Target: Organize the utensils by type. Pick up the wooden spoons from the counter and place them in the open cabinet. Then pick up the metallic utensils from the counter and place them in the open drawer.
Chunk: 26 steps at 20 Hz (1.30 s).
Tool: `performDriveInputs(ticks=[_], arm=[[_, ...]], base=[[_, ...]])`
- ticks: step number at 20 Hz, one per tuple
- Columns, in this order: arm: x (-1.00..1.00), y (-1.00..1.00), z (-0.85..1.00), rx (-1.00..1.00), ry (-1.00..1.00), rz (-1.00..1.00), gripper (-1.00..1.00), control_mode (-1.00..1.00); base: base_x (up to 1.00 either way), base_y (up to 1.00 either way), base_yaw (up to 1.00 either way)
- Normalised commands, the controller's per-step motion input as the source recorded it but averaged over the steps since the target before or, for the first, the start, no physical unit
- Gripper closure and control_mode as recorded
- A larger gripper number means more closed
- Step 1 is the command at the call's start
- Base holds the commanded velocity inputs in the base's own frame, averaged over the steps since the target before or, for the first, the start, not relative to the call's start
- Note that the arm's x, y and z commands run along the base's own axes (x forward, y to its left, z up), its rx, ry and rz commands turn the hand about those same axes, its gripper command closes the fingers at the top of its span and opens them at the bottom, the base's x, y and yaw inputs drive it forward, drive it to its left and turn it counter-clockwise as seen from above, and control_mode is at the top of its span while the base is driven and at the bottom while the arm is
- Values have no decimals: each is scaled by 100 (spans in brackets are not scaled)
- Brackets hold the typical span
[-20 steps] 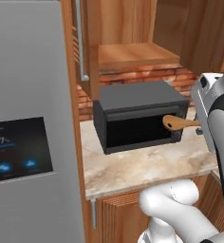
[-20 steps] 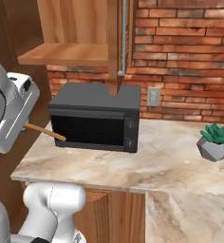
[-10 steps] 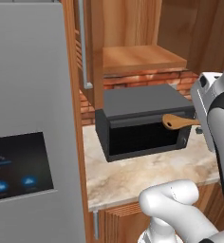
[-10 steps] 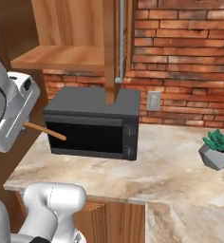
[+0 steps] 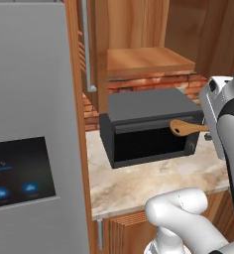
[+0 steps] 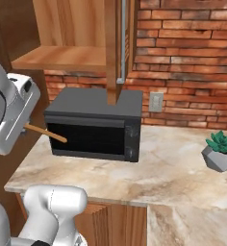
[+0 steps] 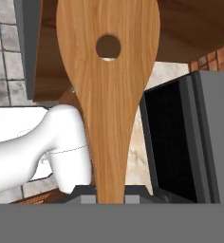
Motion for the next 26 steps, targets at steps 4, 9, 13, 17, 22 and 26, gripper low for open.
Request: performDriveInputs(ticks=[4,9,13,17,22,26], arm=[[0,0,14,0,-9,0,100,-100],[0,0,34,0,-21,0,100,-100],[6,0,31,0,-15,0,100,-100],[26,-1,23,0,-15,0,100,-100],[51,0,24,0,-13,0,100,-100],[73,0,10,0,-16,0,100,-100]], base=[[0,0,0],[0,0,0],[0,0,0],[0,0,0],[0,0,0],[0,0,0]])
